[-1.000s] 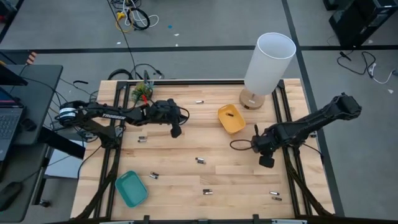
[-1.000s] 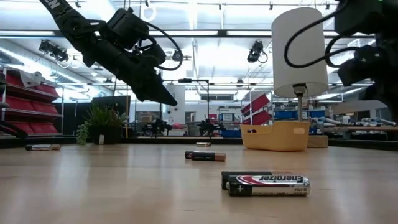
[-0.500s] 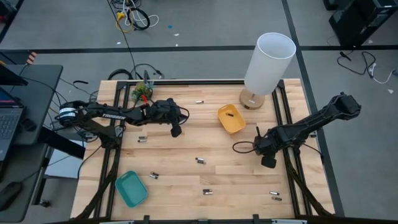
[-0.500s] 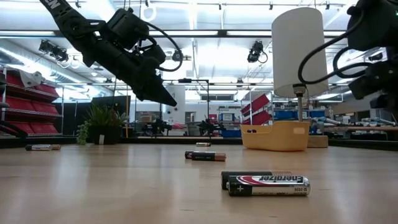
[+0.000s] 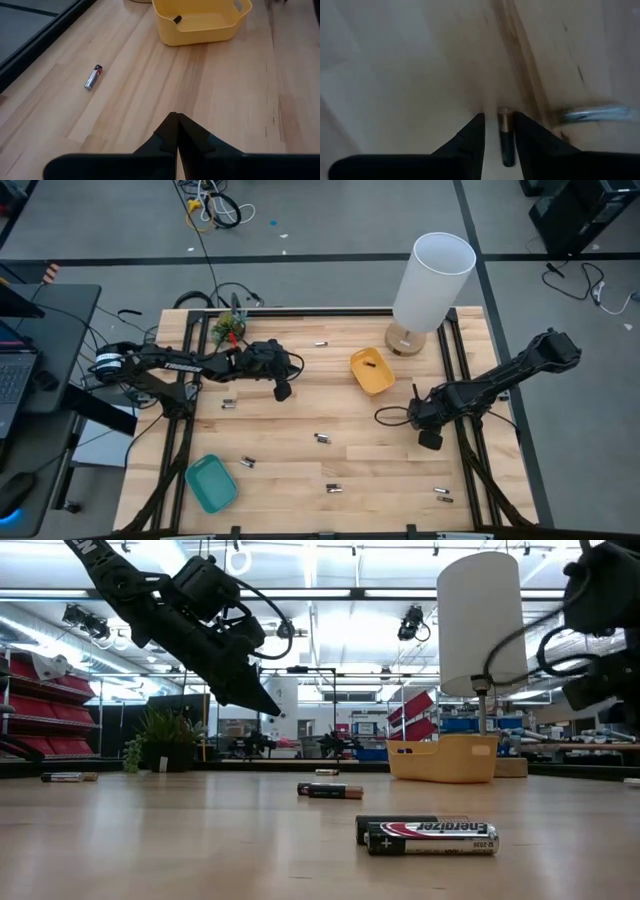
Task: Sort batteries
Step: Put the black battery into the yellow bin
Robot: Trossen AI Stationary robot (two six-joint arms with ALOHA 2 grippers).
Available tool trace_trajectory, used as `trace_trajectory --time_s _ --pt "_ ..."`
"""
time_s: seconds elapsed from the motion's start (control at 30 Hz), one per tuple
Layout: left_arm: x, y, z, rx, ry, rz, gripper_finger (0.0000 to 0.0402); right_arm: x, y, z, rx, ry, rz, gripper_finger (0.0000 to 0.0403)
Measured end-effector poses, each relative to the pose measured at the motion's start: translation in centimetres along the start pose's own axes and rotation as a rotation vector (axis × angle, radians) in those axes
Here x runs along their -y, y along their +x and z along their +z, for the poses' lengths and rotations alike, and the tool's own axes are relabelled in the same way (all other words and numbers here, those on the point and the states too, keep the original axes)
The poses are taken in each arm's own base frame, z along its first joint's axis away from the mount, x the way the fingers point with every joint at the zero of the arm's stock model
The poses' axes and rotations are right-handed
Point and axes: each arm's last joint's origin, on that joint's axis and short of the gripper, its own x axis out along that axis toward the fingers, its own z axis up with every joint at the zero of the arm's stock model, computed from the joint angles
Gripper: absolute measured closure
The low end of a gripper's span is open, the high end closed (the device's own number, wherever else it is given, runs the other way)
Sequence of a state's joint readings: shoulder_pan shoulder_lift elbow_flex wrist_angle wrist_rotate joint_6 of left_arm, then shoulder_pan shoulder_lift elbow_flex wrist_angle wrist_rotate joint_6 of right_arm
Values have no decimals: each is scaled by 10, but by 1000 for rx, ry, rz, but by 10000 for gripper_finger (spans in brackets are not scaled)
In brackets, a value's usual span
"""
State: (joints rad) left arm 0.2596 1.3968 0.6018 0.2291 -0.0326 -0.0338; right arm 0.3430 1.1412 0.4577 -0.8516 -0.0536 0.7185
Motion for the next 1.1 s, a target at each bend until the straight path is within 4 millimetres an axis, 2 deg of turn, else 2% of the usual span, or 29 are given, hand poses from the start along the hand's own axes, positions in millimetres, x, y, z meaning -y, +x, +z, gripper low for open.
trace_trajectory --time_s 0.37,0.6,0.7,0.87,1.1 --pt "0 0 0 4 -1 1 385 -5 1 -5 8 0 -11 321" --pt "0 0 -1 -11 -4 1 385 -5 1 -5 14 21 -14 382" --pt "0 0 -3 -35 -15 2 385 -8 -2 -2 22 45 9 392" --pt "0 0 -5 -53 -25 3 385 -17 -22 14 121 42 37 387" --pt "0 0 -5 -48 -29 2 385 -21 -62 48 405 2 -35 389"
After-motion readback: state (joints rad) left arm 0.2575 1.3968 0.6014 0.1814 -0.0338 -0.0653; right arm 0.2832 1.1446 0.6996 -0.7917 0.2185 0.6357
